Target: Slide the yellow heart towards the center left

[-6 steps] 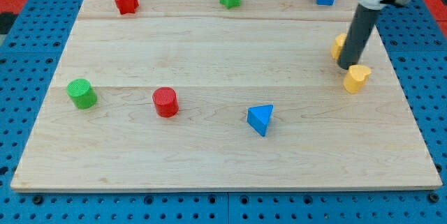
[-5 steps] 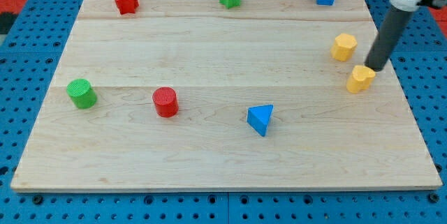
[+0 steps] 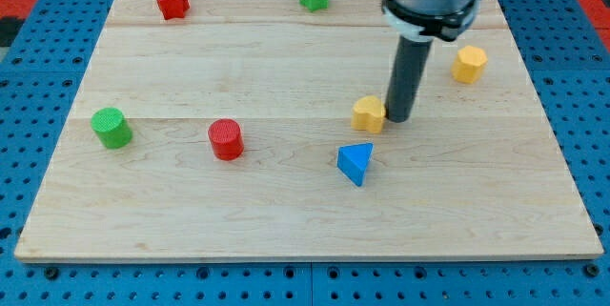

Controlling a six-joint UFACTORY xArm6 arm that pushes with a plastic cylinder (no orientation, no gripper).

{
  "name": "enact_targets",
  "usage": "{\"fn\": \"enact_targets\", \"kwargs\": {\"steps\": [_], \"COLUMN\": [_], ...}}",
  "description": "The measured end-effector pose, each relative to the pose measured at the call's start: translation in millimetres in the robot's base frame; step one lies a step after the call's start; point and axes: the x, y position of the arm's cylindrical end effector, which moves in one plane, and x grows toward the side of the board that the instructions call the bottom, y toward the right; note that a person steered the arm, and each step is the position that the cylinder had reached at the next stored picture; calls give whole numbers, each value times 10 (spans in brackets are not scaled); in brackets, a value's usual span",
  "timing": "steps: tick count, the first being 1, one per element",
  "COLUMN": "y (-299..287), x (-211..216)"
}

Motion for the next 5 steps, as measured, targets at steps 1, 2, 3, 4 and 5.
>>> {"fn": "enact_targets", "kwargs": {"steps": [1, 2, 3, 4, 5], "y": [-306, -643, -1005, -1406, -1824], "x": [4, 4, 4, 4, -43]}}
